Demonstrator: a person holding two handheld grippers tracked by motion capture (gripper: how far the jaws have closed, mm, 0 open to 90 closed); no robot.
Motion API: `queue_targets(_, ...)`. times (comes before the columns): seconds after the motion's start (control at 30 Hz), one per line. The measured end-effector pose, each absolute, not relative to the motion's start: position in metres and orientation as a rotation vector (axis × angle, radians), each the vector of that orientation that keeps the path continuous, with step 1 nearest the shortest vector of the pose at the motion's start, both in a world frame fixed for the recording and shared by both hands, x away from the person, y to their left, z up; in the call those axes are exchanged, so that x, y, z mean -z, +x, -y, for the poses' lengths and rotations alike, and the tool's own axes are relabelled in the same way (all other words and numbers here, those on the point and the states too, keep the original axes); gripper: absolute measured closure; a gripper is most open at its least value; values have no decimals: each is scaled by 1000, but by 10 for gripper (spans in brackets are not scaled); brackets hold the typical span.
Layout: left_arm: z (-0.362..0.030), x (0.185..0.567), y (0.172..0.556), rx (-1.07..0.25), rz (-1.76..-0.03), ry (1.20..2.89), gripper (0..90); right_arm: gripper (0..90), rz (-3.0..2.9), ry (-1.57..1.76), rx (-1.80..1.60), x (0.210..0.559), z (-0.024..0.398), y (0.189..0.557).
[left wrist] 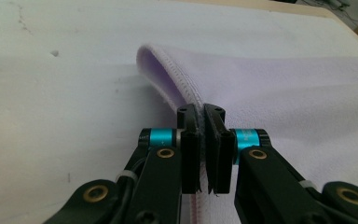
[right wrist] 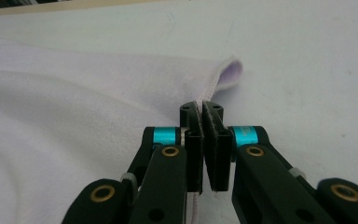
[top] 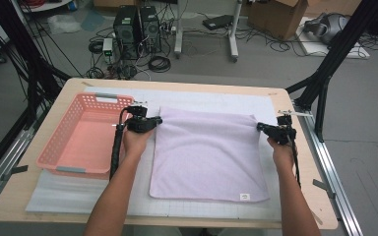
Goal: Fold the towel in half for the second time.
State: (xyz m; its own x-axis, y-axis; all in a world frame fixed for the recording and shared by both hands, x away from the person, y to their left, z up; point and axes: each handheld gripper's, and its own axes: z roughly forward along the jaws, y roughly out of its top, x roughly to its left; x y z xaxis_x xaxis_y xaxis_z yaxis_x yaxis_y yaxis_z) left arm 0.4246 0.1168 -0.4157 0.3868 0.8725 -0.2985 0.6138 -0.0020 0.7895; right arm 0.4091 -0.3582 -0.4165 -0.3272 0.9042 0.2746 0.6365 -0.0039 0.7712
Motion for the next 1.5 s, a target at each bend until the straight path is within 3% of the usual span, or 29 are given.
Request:
queue_targets(0.53, -129, 405, 367, -323, -1215, 1734, 851, 873, -2033, 1484, -1294, 399, 364, 348)
queue_targets(1.0, -122, 425, 337, -344, -1210, 1834, 828, 869, -2102, 1482, -1252, 421, 364, 314)
queue_targets(1.07, -121, 426, 339, -358, -1230, 1825, 765, 843, -2104, 1488, -1246, 422, 364, 314)
queue_targets(1.17, -120, 426, 345, -388, -1260, 1802, 483, 662, -2067, 1518, -1251, 420, 364, 319)
queue_targets(1.23, -120, 425, 350, -406, -1247, 1802, 459, 545, -2022, 1539, -1207, 416, 364, 323)
queue_targets(1.33, -117, 424, 362, -389, -1258, 1777, 426, 468, -1999, 1556, -1169, 412, 363, 332)
queue_targets(1.5, -108, 423, 385, -373, -1262, 1799, 416, 437, -1996, 1605, -1149, 407, 361, 356)
